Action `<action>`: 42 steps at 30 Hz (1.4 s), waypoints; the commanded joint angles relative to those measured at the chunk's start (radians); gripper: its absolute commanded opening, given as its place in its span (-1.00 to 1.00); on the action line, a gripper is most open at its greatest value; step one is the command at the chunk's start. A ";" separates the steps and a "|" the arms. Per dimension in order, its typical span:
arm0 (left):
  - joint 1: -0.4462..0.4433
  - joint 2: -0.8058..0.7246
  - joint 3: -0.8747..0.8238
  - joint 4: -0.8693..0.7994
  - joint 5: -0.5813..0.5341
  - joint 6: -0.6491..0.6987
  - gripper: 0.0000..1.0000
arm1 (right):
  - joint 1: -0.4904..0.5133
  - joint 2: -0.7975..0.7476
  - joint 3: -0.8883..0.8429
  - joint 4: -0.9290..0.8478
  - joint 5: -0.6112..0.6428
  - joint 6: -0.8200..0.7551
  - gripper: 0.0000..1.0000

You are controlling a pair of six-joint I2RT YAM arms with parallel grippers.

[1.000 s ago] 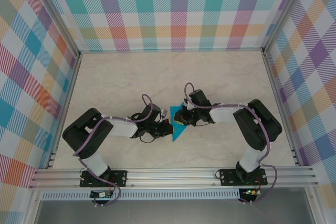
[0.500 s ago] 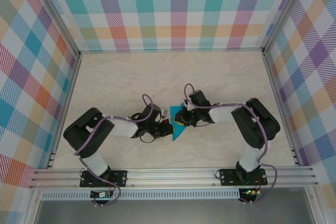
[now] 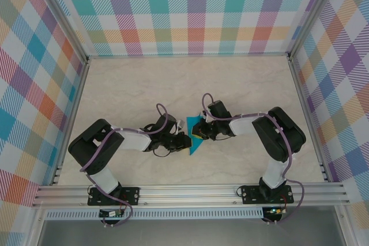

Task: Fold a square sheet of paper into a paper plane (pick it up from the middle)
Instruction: Fourth fold the wing at the center of the table.

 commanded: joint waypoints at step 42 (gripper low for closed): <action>0.004 -0.272 -0.165 -0.058 -0.050 -0.047 -0.50 | 0.000 0.060 -0.046 -0.084 0.062 -0.021 -0.74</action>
